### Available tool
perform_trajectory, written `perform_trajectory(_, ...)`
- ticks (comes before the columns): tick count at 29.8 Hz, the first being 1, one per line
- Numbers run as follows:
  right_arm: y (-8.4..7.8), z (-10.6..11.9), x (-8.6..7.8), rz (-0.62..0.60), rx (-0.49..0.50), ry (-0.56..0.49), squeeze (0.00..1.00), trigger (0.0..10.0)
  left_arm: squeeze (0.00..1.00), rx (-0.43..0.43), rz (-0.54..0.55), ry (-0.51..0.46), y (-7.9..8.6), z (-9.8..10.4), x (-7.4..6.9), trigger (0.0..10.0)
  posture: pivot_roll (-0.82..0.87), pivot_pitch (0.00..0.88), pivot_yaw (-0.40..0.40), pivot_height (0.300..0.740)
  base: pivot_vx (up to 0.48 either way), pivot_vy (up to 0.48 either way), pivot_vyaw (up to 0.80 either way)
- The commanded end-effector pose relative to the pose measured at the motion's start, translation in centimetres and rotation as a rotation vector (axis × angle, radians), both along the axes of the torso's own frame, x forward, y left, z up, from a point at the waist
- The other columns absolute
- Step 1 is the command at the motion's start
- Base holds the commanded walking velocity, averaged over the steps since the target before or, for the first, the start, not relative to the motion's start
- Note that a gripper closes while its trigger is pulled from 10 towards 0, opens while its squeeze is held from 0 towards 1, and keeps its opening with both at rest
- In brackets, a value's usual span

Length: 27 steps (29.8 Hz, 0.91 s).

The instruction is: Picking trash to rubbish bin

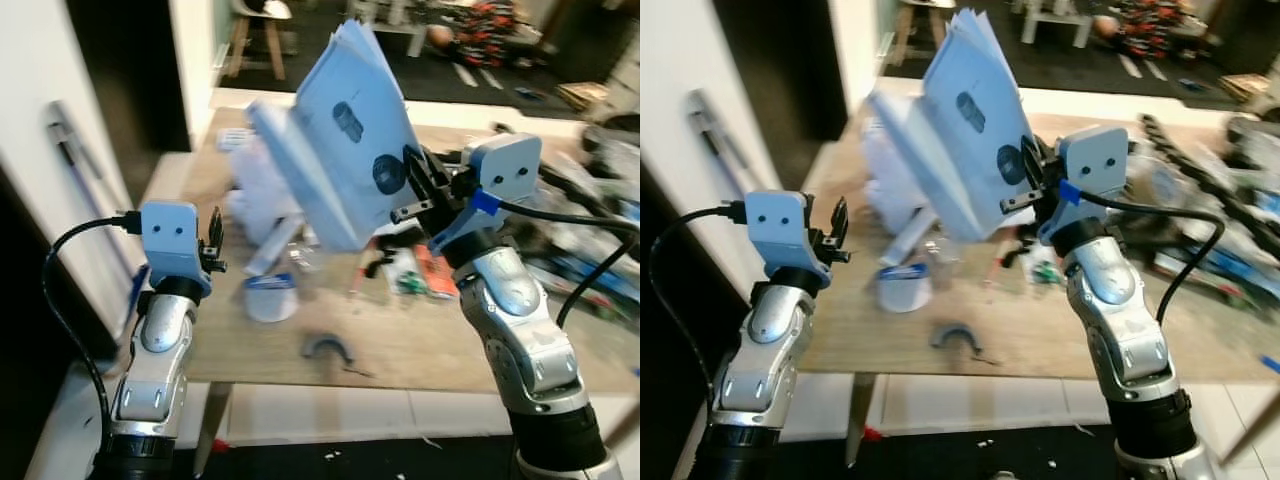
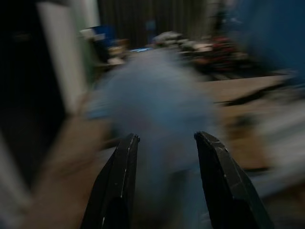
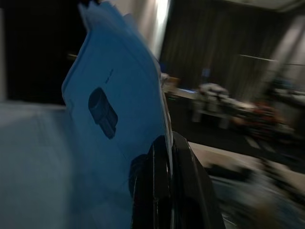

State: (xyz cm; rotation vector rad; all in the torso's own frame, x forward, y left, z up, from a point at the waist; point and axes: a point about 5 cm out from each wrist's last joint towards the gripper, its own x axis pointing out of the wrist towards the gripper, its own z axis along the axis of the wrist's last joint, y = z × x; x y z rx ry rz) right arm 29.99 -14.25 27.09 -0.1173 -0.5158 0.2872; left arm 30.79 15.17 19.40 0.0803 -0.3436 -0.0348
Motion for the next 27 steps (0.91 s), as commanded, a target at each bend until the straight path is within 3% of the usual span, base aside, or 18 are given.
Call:
perform_trajectory(1, 0.0, 0.3, -0.1, 0.002, -0.014, -0.025, 0.0, 10.0, 0.0, 0.0, -0.007, 0.012, -0.3, -0.3, 0.0, 10.0, -0.05, 0.119, -0.068, 0.74, 0.0, 0.0, -0.8)
perform_trajectory(15, -0.1, 1.3, 0.2, -0.006, -0.039, -0.082, 0.0, 10.0, 0.0, -0.026, 0.012, -0.023, -0.1, 0.3, 0.1, 10.0, -0.05, 0.126, -0.073, 0.74, 0.0, 0.0, -0.8)
perform_trajectory(27, 0.1, 0.7, 0.4, 0.0, -0.045, -0.061, 0.0, 10.0, 0.0, -0.048, -0.097, -0.038, -1.7, 0.5, 0.0, 10.0, -0.05, 0.123, -0.074, 0.74, 0.0, 0.0, -0.8)
